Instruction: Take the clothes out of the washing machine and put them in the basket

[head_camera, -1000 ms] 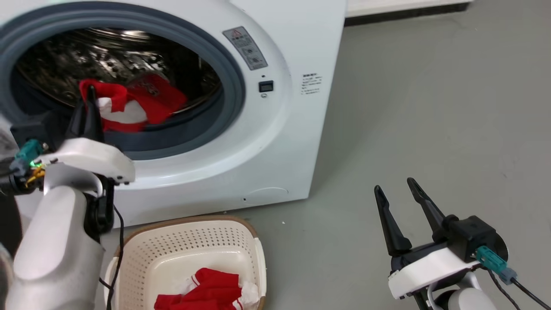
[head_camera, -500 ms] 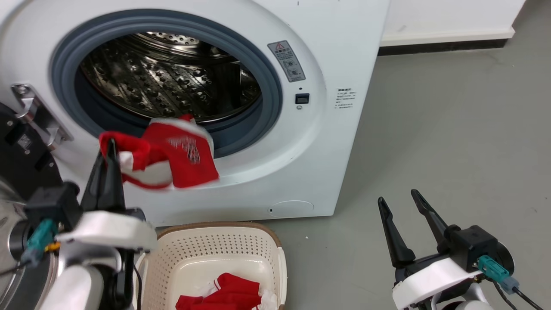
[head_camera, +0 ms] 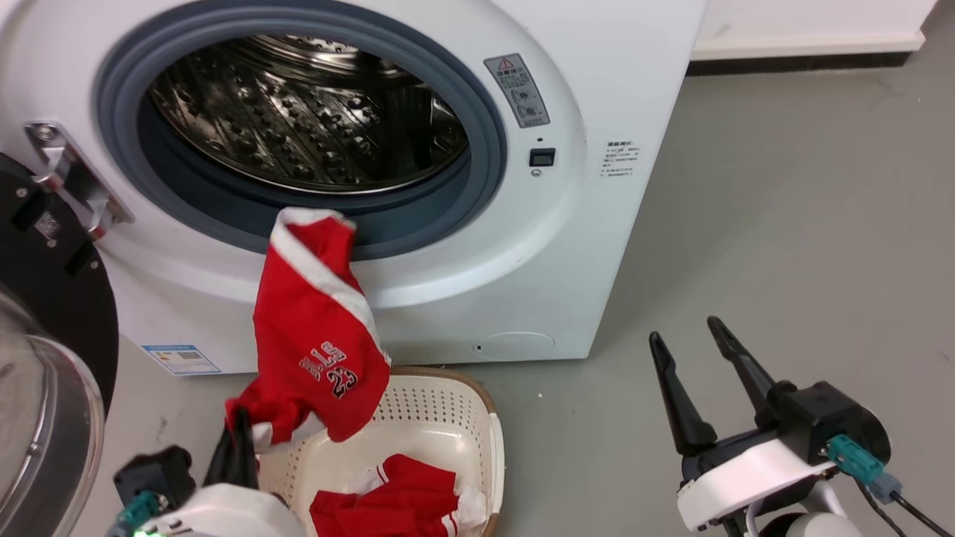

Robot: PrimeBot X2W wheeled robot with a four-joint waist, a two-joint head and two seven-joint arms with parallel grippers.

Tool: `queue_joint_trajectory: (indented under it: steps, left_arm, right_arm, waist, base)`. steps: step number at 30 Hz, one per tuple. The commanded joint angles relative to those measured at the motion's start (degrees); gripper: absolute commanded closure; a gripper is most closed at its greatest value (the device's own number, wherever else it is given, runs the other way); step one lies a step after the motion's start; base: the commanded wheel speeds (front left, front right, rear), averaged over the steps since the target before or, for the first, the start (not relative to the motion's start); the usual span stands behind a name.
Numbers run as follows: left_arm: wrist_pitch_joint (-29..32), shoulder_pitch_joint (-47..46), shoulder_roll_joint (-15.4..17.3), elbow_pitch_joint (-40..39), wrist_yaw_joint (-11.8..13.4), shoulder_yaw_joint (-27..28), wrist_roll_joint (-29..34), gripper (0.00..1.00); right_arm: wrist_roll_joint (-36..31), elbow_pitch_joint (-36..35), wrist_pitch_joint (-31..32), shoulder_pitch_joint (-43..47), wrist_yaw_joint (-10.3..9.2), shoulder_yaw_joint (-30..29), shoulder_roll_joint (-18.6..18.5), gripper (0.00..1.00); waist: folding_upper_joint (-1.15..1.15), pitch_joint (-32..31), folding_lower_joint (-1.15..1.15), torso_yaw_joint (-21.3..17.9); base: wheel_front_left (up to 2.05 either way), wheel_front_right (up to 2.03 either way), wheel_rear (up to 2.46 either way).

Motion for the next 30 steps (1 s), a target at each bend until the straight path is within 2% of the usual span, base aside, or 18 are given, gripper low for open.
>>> queue_joint_trajectory:
  steps: [1, 6, 12, 19, 30]
  left_arm:
    - [-1.32, -0.35, -0.76, 2.73, -0.77, 0.0, -0.51, 1.0]
    - [-6.8, -4.02, -3.48, 14.78, -3.66, 0.66, -2.44, 1.0]
    - [-9.76, -10.64, -5.44, 29.06, -7.31, 1.53, -3.48, 1.0]
    - [-10.74, -20.47, -5.11, 44.43, -10.96, 2.82, -2.89, 1.0]
    - [-10.91, -32.51, -4.97, 59.47, -13.25, 5.42, -0.97, 1.0]
  right_arm:
    - [-0.34, -0.39, -0.07, -0.96, -0.04, -0.11, -0.04, 0.0]
    - [-0.63, -0.8, -0.11, -2.74, -0.04, -0.13, -0.03, 0.0]
    - [-0.66, -1.28, -0.43, -4.48, -0.04, -0.62, -0.02, 0.0]
    - [-0.13, -1.65, -1.36, -6.95, -0.04, -0.11, -0.02, 0.0]
    - [-0.52, -2.74, -2.68, -11.22, -0.04, 1.0, -0.02, 0.0]
  waist:
    - [0.0, 1.18, 0.0, -0.7]
    - [0.0, 4.54, 0.0, -2.63]
    - [0.0, 9.37, 0.0, -5.02]
    - [0.0, 15.79, 0.0, -8.01]
    - [0.0, 27.59, 0.0, -10.76]
  base:
    - [0.0, 0.0, 0.0]
    - [0.0, 0.0, 0.0]
    - [0.0, 0.0, 0.0]
    - [0.0, 0.0, 0.0]
    - [0.0, 0.0, 0.0]
